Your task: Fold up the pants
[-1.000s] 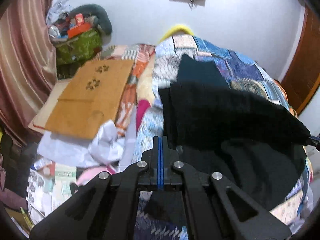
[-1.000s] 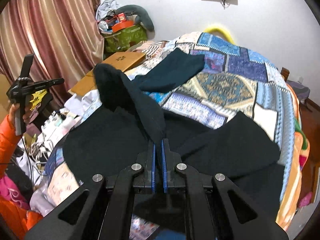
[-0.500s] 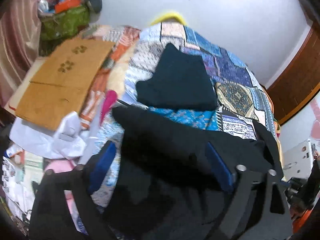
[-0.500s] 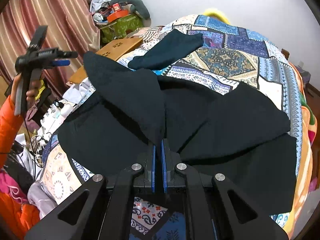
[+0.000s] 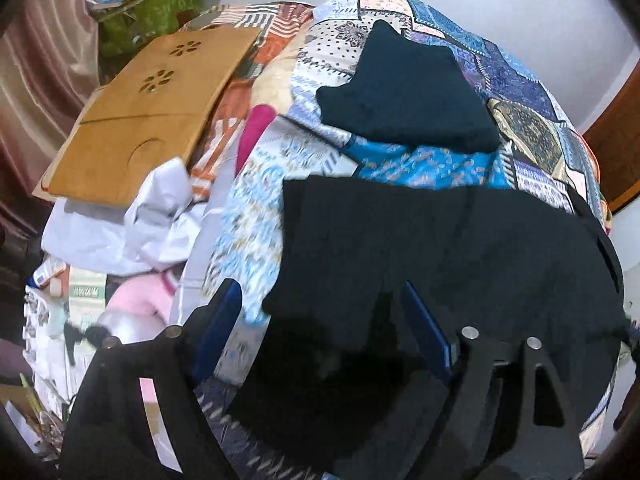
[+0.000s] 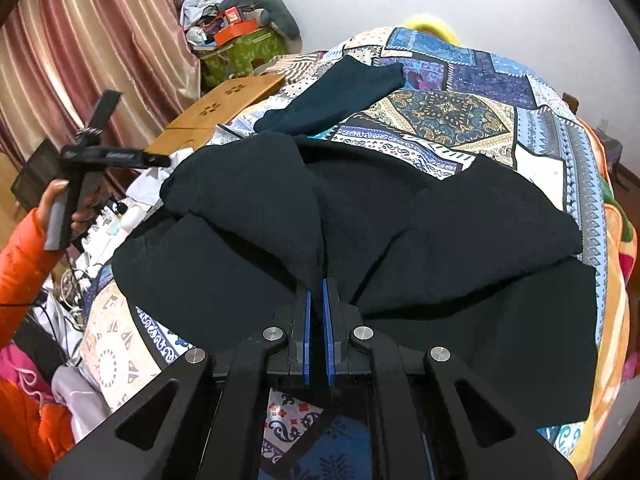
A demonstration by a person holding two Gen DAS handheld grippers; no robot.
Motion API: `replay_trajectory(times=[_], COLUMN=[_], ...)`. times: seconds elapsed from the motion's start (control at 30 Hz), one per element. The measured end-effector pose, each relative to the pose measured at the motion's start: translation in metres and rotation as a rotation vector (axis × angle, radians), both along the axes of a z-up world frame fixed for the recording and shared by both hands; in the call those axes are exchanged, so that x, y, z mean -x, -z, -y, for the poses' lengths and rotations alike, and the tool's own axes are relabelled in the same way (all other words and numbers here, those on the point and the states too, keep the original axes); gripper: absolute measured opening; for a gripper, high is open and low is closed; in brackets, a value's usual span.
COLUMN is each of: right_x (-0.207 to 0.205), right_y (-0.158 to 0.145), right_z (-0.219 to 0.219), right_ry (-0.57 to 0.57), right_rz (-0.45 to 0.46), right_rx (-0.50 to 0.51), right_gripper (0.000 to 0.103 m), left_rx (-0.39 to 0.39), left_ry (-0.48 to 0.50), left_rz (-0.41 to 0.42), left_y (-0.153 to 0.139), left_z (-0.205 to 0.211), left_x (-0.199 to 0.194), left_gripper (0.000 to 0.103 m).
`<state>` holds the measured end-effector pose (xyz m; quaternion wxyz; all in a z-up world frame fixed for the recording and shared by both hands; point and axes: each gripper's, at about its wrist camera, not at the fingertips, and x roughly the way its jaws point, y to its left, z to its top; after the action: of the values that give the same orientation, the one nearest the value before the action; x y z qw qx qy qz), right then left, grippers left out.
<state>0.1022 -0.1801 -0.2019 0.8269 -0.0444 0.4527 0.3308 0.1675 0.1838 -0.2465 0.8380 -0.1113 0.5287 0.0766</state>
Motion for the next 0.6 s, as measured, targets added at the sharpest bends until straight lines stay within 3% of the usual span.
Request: replay_trajectory(times=[0.13, 0.3, 0.53, 0.6], right_x=[-0.003, -0.001, 0.001, 0.001], right_y=[0.004, 0.004, 0.004, 0.004], right_z=[-0.001, -0.001, -0.001, 0.0], right_ry=[-0.001, -0.002, -0.005, -0.001], right_rz=[-0.019, -0.017, -0.006, -0.007], right_rx=[-0.003, 0.003, 0.01, 0.004], right_gripper=[0.005, 0.005, 0.005, 0.005], left_rx=[0.083, 0.346, 0.519, 0.529], left_ry=[-0.02, -0.05, -0.152, -0.16], left_rz=[-0.005, -0.051, -0.119, -0.136], left_y=[0.008, 0.031, 0.065, 0.072], left_z=[-0.005, -0.009, -0.019, -0.02], left_x=[0.018, 0.009, -0.018, -0.022], left_gripper=[0.089, 0.089, 0.089, 0.081])
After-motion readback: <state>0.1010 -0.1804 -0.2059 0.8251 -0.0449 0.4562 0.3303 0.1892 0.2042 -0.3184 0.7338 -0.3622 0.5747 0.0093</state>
